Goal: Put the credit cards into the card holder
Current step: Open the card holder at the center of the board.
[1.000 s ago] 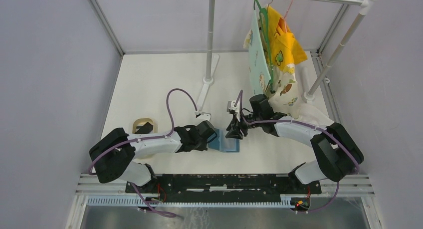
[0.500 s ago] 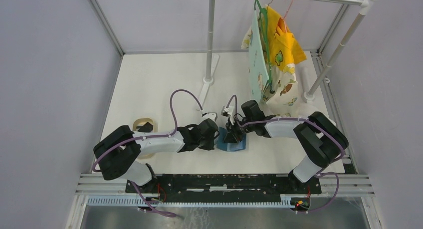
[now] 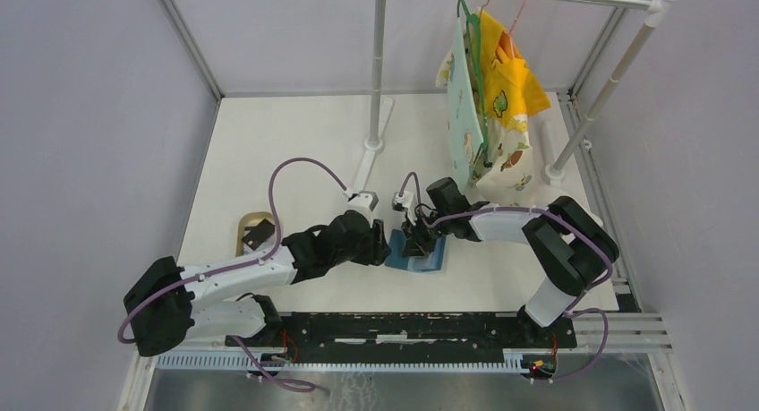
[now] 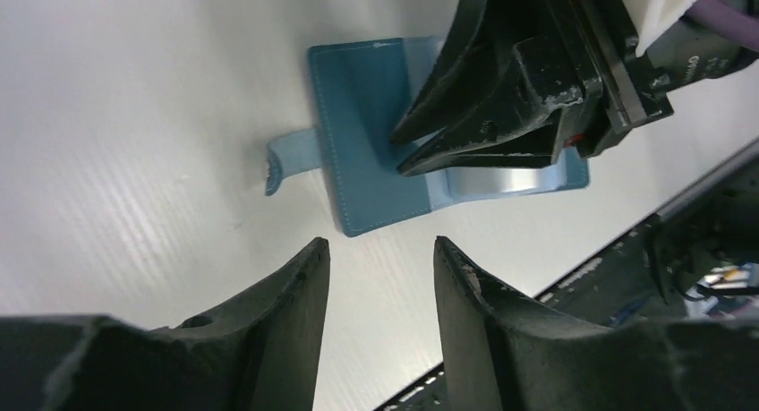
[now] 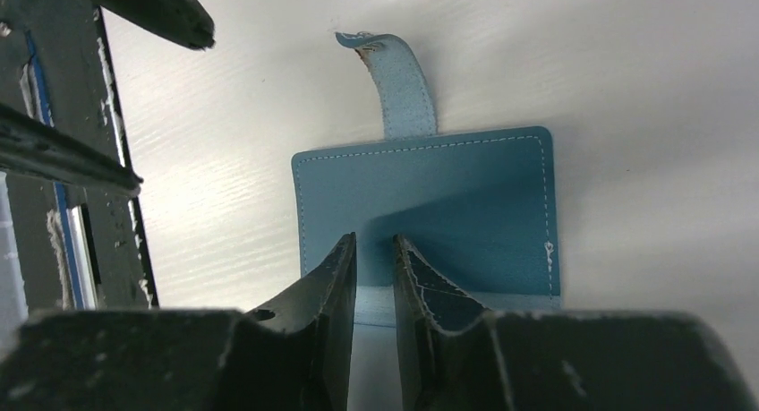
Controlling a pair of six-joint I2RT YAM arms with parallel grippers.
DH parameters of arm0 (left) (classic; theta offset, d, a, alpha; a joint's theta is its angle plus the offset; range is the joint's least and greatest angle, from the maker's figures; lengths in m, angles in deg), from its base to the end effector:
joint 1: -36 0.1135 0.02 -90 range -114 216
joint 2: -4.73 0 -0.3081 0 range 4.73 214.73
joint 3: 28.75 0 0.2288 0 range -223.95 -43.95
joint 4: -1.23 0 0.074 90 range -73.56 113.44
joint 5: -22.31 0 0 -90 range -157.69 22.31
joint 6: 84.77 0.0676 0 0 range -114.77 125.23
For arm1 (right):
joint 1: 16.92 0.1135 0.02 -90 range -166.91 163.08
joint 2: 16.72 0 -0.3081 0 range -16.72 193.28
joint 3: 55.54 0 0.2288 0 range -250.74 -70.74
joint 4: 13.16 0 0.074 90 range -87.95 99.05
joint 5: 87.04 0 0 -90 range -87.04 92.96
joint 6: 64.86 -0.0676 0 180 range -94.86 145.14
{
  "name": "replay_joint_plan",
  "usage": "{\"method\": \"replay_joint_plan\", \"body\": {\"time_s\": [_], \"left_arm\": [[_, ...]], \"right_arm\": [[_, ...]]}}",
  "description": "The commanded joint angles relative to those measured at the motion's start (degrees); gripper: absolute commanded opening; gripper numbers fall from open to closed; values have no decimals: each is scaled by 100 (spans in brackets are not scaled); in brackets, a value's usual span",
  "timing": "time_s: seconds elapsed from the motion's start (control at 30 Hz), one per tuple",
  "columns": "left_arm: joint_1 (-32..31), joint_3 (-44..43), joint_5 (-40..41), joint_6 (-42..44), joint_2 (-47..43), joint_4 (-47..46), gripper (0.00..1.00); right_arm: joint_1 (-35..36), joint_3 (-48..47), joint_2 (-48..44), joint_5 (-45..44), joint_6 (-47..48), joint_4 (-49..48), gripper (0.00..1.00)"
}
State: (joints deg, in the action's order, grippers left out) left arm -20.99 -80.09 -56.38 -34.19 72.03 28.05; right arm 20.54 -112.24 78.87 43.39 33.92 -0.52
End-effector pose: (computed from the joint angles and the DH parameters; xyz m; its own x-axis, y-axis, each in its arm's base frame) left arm 0.1332 -0.1807 0.2395 -0.7582 0.0241 -0.6516 0.3397 0.8676 -0.3632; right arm 0.2163 0.2210 0.1783 -0.4946 -0.5254 -0.6923 -0.8689 0.2820 0.4068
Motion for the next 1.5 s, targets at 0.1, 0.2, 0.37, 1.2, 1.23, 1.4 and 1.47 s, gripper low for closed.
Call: {"method": "replay_joint_plan", "body": {"time_s": [0.1, 0.2, 0.37, 1.2, 1.23, 1.4, 1.47], "left_arm": [[-1, 258, -821, 246, 163, -1501, 29], [-7, 178, -822, 243, 517, -1710, 24], [-3, -81, -723, 217, 1248, -1882, 22], [-919, -10, 2151, -1495, 1592, -1296, 2], [-1012, -27, 2256, -1494, 1566, -1280, 2], [-1203, -273, 2368, -1232, 1638, -1258, 2], [-1265, -345, 2358, -1165, 1713, -1271, 2]], "right_arm": [[-172, -228, -432, 820, 714, 486, 29], [-278, -244, -578, 897, 847, 587, 30], [-345, -263, -892, 737, 1205, 814, 31], [-477, 795, -3152, 306, 7610, 3113, 77], [-485, 845, -3152, 468, 7962, 3310, 80], [-484, 743, -2746, 686, 8059, 3495, 80], [-485, 662, -2669, 645, 7846, 3451, 76]]}}
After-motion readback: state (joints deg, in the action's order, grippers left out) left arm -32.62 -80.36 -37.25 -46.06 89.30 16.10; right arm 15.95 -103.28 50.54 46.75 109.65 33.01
